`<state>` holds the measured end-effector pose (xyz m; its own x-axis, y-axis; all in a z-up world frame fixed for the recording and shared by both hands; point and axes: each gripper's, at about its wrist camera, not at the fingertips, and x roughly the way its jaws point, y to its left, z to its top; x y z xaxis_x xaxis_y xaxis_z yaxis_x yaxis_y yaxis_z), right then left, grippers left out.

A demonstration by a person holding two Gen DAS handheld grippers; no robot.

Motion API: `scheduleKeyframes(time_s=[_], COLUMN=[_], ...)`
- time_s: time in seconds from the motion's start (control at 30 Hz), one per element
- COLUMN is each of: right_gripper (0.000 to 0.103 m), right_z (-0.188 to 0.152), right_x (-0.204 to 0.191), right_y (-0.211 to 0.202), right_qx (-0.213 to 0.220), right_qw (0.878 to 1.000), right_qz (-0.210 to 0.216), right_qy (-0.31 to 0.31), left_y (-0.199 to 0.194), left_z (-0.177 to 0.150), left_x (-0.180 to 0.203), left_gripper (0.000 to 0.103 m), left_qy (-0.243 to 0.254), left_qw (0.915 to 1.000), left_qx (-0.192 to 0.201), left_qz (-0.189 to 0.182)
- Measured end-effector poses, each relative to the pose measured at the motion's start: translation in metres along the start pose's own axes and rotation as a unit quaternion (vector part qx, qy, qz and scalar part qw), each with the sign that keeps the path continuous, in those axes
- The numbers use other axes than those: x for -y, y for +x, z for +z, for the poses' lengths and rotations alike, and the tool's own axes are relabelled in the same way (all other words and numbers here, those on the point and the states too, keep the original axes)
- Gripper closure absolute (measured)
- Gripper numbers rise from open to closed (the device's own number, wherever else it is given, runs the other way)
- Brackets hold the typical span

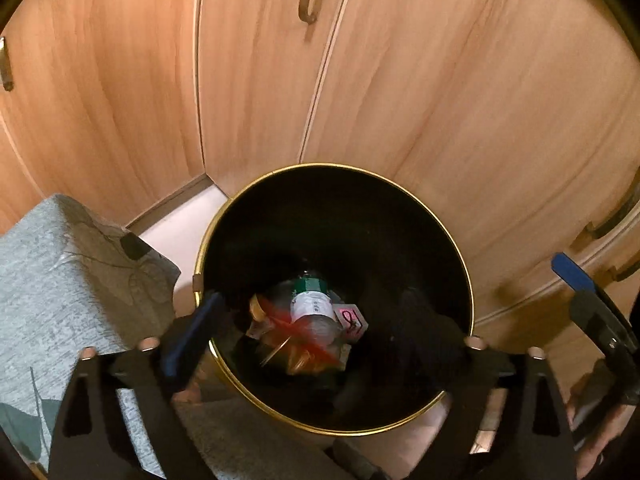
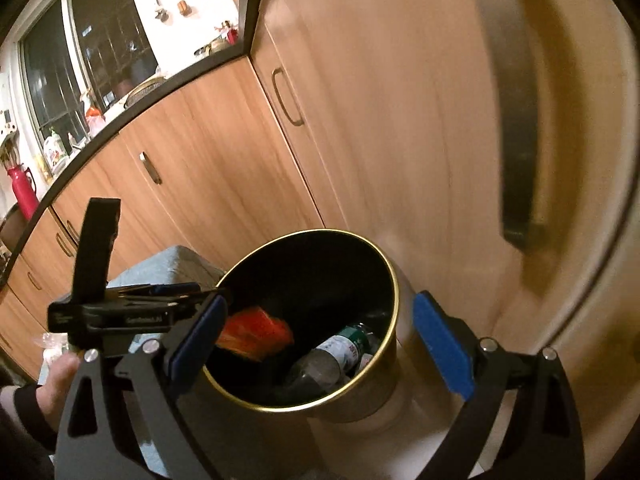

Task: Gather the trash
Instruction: 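Carry both packs to the black bin and release them inside, then grasp the clear plastic bag with the right gripper while the left grasps the white paper cup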

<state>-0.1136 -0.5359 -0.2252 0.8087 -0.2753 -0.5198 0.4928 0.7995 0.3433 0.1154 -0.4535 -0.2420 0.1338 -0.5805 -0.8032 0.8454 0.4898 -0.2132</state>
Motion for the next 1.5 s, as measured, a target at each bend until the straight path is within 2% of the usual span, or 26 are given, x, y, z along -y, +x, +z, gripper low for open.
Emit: scheduleKeyframes(time_s=[0.1, 0.2, 0.3, 0.4, 0.43, 0.53, 0.6, 0.63, 0.7, 0.8, 0.9, 1.0, 1.13, 1.23, 1.27, 1.3, 1.33, 1.37, 1.5], right_gripper=[0.009, 0.009, 0.009, 0.008, 0.008, 0.007, 0.006, 0.006, 0.006, 0.006, 0.006, 0.006, 0.005, 0.006, 0.015, 0.031, 0.084, 0.097, 0.098], right_z=[0.0, 0.003, 0.004, 0.002, 0.001, -0.01, -0.023, -0.029, -0.042, -0.051, -0.053, -0.052, -0.058, -0.07, -0.074, -0.076, -0.079, -0.079, -0.074], right_x=[-0.006, -0.019, -0.038, -0.068, -0.078, -0.131, -0.179, -0.197, -0.24, -0.286, -0.326, -0.356, -0.377, -0.389, -0.392, -0.394, -0.394, -0.394, -0.395], right_y=[-0.009, -0.013, -0.015, -0.008, -0.006, 0.007, 0.016, 0.019, 0.028, 0.048, 0.072, 0.102, 0.143, 0.158, 0.16, 0.163, 0.165, 0.165, 0.129], right_qx=[0.001, 0.003, 0.001, -0.015, -0.022, -0.054, -0.078, -0.085, -0.102, -0.127, -0.141, -0.15, -0.19, -0.197, -0.205, -0.212, -0.232, -0.238, -0.199], right_qw=[1.0, 1.0, 1.0, 0.998, 0.997, 0.988, 0.975, 0.97, 0.956, 0.943, 0.933, 0.925, 0.916, 0.908, 0.905, 0.902, 0.898, 0.898, 0.904], right_qz=[0.0, 0.006, 0.02, 0.048, 0.058, 0.11, 0.152, 0.164, 0.194, 0.213, 0.205, 0.191, 0.18, 0.167, 0.165, 0.169, 0.18, 0.187, 0.207], right_qy=[-0.003, -0.012, -0.022, -0.04, -0.047, -0.094, -0.14, -0.157, -0.195, -0.224, -0.26, -0.293, -0.303, -0.329, -0.336, -0.335, -0.327, -0.32, -0.316], left_y=[-0.01, -0.03, -0.067, -0.12, -0.144, -0.206, -0.24, -0.259, -0.289, -0.318, -0.341, -0.352, -0.351, -0.342, -0.341, -0.34, -0.338, -0.339, -0.338], left_z=[0.0, -0.005, -0.018, -0.041, -0.055, -0.103, -0.137, -0.159, -0.197, -0.239, -0.276, -0.293, -0.297, -0.297, -0.298, -0.297, -0.297, -0.297, -0.293], left_x=[0.001, -0.001, -0.009, -0.031, -0.042, -0.073, -0.096, -0.112, -0.144, -0.177, -0.205, -0.215, -0.212, -0.21, -0.211, -0.21, -0.212, -0.213, -0.212], left_gripper=[0.009, 0.009, 0.009, 0.009, 0.009, 0.009, 0.009, 0.009, 0.009, 0.009, 0.009, 0.009, 0.009, 0.008, 0.008, 0.008, 0.008, 0.009, 0.009], left_qy=[-0.001, 0.005, -0.003, -0.022, -0.029, -0.049, -0.067, -0.085, -0.126, -0.182, -0.233, -0.25, -0.24, -0.23, -0.228, -0.228, -0.23, -0.232, -0.23], left_qw=[0.9999, 0.9998, 0.9992, 0.9962, 0.9936, 0.9825, 0.9722, 0.9641, 0.9509, 0.9335, 0.9169, 0.9143, 0.9188, 0.9213, 0.9214, 0.9214, 0.9212, 0.9206, 0.9225], left_qx=[0.005, 0.019, 0.033, 0.067, 0.083, 0.119, 0.135, 0.14, 0.144, 0.15, 0.16, 0.166, 0.165, 0.165, 0.163, 0.162, 0.162, 0.161, 0.164], left_qz=[-0.01, 0.002, 0.021, 0.051, 0.072, 0.135, 0.179, 0.209, 0.243, 0.27, 0.282, 0.272, 0.266, 0.267, 0.269, 0.27, 0.27, 0.269, 0.263])
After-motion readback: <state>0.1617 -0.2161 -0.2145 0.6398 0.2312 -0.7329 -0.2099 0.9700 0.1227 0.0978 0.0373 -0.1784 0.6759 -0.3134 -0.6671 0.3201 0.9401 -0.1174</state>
